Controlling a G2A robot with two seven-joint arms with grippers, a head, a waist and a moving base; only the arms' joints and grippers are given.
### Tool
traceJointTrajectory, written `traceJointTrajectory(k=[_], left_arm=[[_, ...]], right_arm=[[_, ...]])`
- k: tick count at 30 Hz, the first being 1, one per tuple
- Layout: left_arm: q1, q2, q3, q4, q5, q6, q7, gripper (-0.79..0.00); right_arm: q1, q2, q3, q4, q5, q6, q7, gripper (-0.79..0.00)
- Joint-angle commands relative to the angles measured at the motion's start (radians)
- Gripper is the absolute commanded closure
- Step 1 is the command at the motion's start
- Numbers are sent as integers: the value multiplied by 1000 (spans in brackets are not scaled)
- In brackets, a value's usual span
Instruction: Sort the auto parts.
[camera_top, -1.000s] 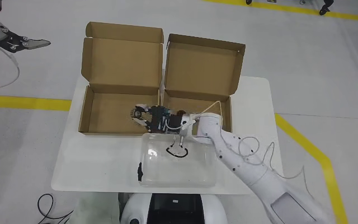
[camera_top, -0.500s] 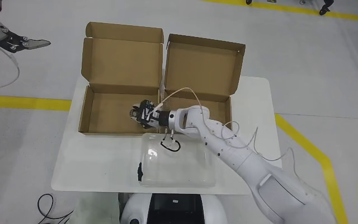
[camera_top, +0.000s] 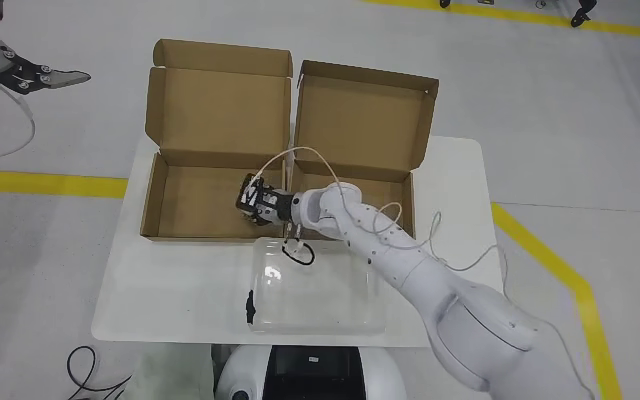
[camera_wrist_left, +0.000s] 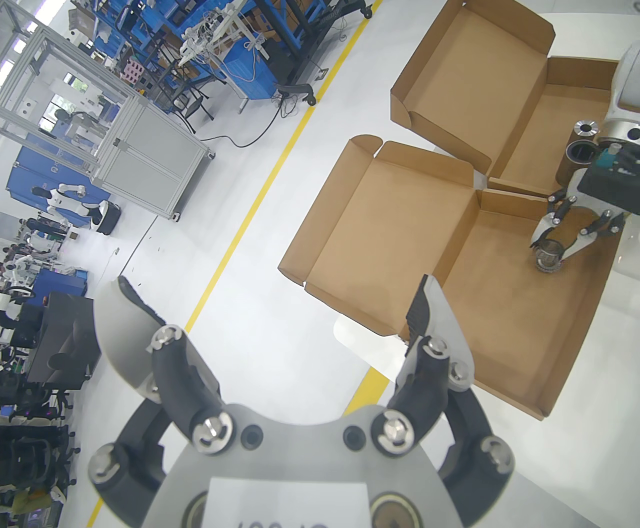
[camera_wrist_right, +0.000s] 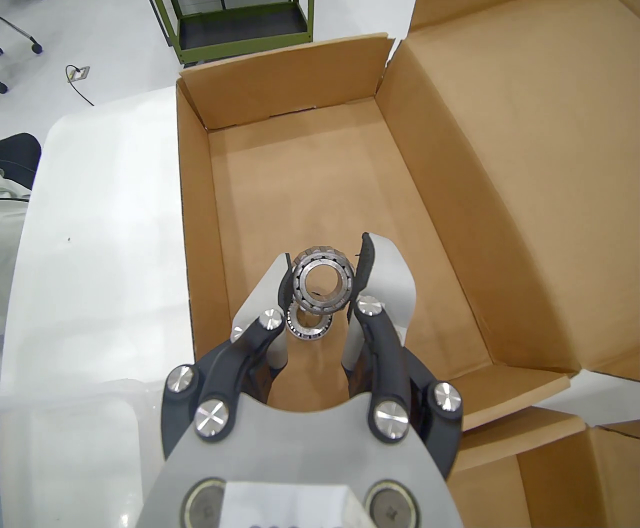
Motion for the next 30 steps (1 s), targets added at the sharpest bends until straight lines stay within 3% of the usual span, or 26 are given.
traceJointTrajectory(k=[1,12,14,17,18,19,22,30], left_arm=[[0,0,0,0,0,0,0,-785],[0,0,0,0,0,0,0,-785],[0,0,0,0,0,0,0,-785],[0,0,0,0,0,0,0,-785],[0,0,0,0,0,0,0,-785],[0,0,0,0,0,0,0,-785],[0,0,0,0,0,0,0,-785],[0,0,0,0,0,0,0,-785]], right_arm=[[9,-13,-8,26,-11,9,16,0],[28,-78,-23,133,-23,48,53,0],[31,-86,-24,145,-29,53,54,-166],[36,-98,-26,162,-36,58,61,-616],[37,-102,-25,167,-37,58,60,-717],[38,-105,-24,173,-37,59,58,-745],[45,-114,-21,187,-40,59,51,-776],[57,-125,-4,191,-49,47,-11,-745]])
